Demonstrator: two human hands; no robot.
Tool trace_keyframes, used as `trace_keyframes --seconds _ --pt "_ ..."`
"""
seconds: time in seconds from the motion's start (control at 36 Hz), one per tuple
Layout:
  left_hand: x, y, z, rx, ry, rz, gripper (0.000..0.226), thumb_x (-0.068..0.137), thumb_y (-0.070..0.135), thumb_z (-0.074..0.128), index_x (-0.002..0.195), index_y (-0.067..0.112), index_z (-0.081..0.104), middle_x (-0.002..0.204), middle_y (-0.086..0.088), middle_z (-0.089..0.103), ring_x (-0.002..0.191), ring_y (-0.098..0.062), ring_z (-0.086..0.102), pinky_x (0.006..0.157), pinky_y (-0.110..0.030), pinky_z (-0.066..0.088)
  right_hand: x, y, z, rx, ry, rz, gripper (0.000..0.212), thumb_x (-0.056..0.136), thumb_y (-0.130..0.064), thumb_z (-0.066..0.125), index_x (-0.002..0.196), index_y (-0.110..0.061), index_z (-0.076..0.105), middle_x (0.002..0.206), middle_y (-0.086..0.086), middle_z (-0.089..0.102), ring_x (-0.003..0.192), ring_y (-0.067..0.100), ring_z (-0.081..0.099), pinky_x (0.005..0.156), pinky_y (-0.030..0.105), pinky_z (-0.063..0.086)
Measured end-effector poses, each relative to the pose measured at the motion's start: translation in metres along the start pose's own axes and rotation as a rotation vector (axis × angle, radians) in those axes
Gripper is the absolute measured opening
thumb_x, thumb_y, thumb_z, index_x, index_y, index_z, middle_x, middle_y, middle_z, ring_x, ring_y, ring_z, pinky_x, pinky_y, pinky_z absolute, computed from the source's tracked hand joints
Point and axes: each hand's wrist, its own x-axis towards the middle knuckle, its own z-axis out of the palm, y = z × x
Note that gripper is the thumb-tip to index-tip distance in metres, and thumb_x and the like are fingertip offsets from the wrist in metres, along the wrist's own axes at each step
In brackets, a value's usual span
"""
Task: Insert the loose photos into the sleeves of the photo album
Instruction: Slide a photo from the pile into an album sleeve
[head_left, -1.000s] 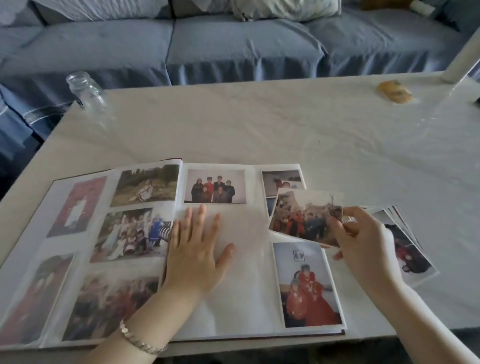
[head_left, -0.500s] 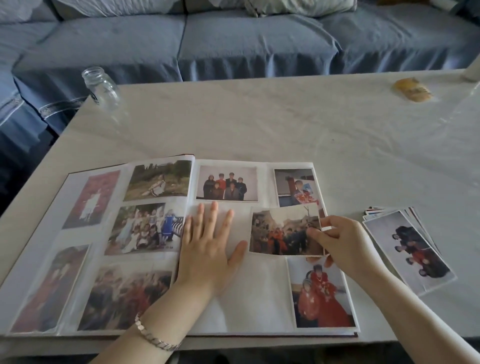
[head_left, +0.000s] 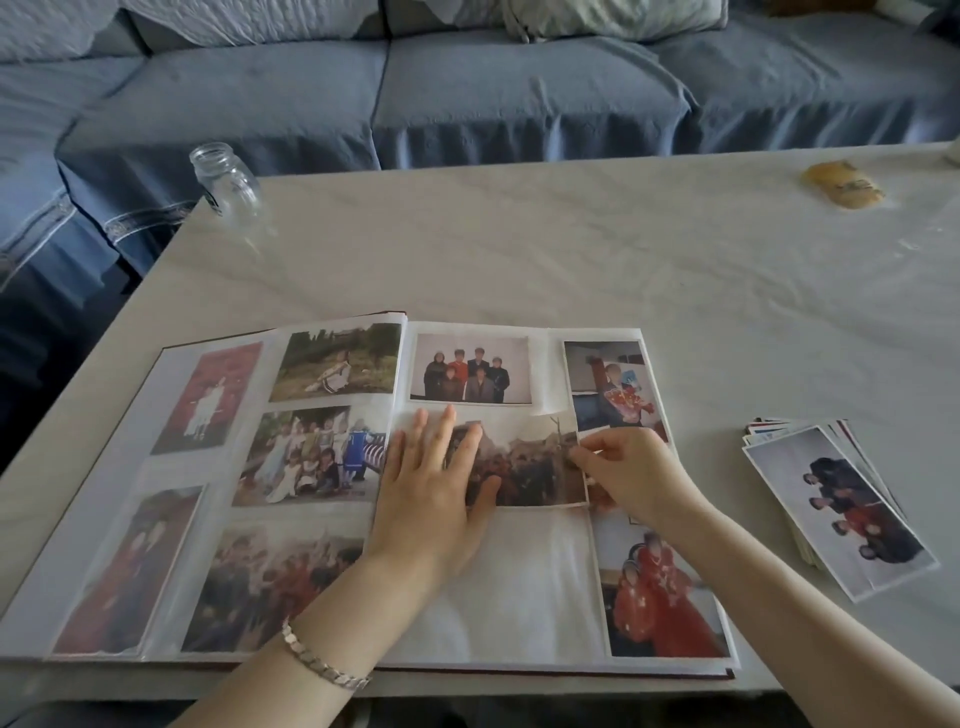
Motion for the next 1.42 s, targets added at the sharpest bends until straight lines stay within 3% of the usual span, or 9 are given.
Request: trace_keyframes --seconds 0.06,0.11,0.22,0.31,0.42,0.78,1.0,1.11,1.42 --pt "0.002 -0.005 -0.003 0.030 0.095 0.067 0.048 0.084 0.031 0.063 0.126 0.008 0.058 0.136 -0.017 0.051 0.126 -0.035 0.049 0.105 -0.048 0.021 0.000 0.003 -0.001 -0.041 0.055 -0.040 0.008 0.090 -0.018 0.060 0.085 -0.021 0.065 0.062 -0.011 0.060 0.047 0.005 0.051 0.039 0.009 0.037" --pt "0.007 -0.014 -0.008 0.096 0.161 0.075 0.045 0.065 0.004 0.079 0.109 0.005 0.068 0.117 -0.015 0.065 0.109 -0.032 0.062 0.100 -0.051 0.030 0.000 0.003 0.000 -0.050 0.067 -0.051 0.011 0.090 -0.016 0.060 0.083 -0.024 0.064 0.064 -0.012 0.061 0.053 0.007 0.053 0.042 0.011 0.040" --pt "0.015 -0.034 -0.023 0.097 0.146 -0.015 0.055 0.094 0.003 0.040 0.146 0.019 0.031 0.156 0.004 0.021 0.146 -0.020 0.010 0.115 -0.041 -0.007 -0.003 0.000 0.003 -0.083 0.088 -0.057 0.015 0.091 -0.012 0.058 0.096 -0.014 0.072 0.075 -0.002 0.065 0.064 0.013 0.059 0.053 0.018 0.047" --pt "0.018 -0.047 -0.023 0.022 0.101 -0.048 0.058 0.097 0.004 0.030 0.149 0.025 0.018 0.157 0.013 0.010 0.146 -0.015 -0.009 0.116 -0.038 -0.005 -0.003 -0.001 0.005 -0.051 0.088 -0.018 0.014 0.090 -0.007 0.059 0.097 -0.005 0.071 0.075 0.004 0.065 0.064 0.017 0.061 0.060 0.023 0.053" --pt "0.017 -0.046 -0.019 -0.053 0.106 -0.062 0.055 0.097 0.004 0.028 0.148 0.023 0.024 0.156 0.013 0.016 0.146 -0.015 -0.008 0.116 -0.037 -0.005 0.000 -0.005 0.007 0.024 0.046 0.035 0.014 0.089 -0.006 0.061 0.100 -0.004 0.069 0.074 0.005 0.067 0.057 0.011 0.063 0.043 0.010 0.043" --pt "0.016 -0.048 -0.013 -0.226 0.193 -0.050 0.046 0.099 0.007 0.032 0.142 0.021 0.040 0.151 0.010 0.032 0.146 -0.015 0.001 0.116 -0.036 -0.005 0.009 -0.027 0.005 0.166 -0.205 0.175 0.016 0.089 -0.005 0.059 0.080 -0.013 0.069 0.068 0.005 0.069 0.050 0.009 0.062 0.050 0.017 0.053" --pt "0.015 -0.049 -0.013 -0.253 0.207 -0.048 0.045 0.100 0.011 0.030 0.142 0.023 0.039 0.150 0.012 0.033 0.146 -0.014 0.001 0.115 -0.034 -0.004 0.007 -0.015 0.022 0.136 0.055 0.064 0.012 0.078 -0.021 0.075 0.074 -0.012 0.068 0.069 0.004 0.067 0.057 0.015 0.057 0.062 0.030 0.055" --pt "0.015 -0.048 -0.013 -0.251 0.210 -0.048 0.045 0.100 0.010 0.031 0.142 0.023 0.039 0.150 0.011 0.032 0.146 -0.014 0.001 0.114 -0.032 -0.007 0.006 -0.009 0.031 0.092 0.200 -0.029 0.016 0.079 -0.020 0.075 0.066 -0.019 0.065 0.065 -0.003 0.065 0.053 0.008 0.054 0.047 0.017 0.042" --pt "0.014 -0.048 -0.012 -0.254 0.221 -0.046 0.044 0.099 0.008 0.033 0.140 0.021 0.042 0.149 0.009 0.035 0.146 -0.016 0.004 0.116 -0.035 -0.004 -0.005 0.001 0.043 0.003 0.349 -0.207 0.003 0.085 -0.020 0.067 0.082 -0.020 0.068 0.075 -0.012 0.063 0.070 0.004 0.060 0.059 0.012 0.045"
